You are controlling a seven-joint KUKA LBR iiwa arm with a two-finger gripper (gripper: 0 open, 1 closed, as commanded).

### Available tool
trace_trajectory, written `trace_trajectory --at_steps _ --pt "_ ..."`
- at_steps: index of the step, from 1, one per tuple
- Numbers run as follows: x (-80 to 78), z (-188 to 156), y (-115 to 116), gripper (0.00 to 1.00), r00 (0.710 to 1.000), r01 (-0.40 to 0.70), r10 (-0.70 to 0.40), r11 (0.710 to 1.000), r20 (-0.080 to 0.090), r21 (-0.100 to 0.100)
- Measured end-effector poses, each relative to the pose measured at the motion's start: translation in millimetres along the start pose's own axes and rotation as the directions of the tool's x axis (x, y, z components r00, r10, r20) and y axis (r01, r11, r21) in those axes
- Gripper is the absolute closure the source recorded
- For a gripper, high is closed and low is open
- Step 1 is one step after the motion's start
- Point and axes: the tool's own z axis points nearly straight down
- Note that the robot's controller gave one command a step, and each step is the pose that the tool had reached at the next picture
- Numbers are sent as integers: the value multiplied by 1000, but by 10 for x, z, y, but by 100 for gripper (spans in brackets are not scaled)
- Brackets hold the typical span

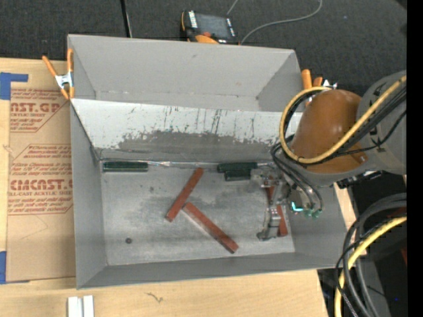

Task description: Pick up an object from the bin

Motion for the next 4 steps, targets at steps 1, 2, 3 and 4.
trace_trajectory --at_steps 1,2,3,4 --pt "180 865 695 0 1000 -31 31 1000 4 -3" --pt "168 829 659 100 999 -35 35 999 7 0" --pt "219 -437 598 100 1000 23 -23 1000 15 1" --pt "147 -1199 647 100 999 42 -42 999 18 1"
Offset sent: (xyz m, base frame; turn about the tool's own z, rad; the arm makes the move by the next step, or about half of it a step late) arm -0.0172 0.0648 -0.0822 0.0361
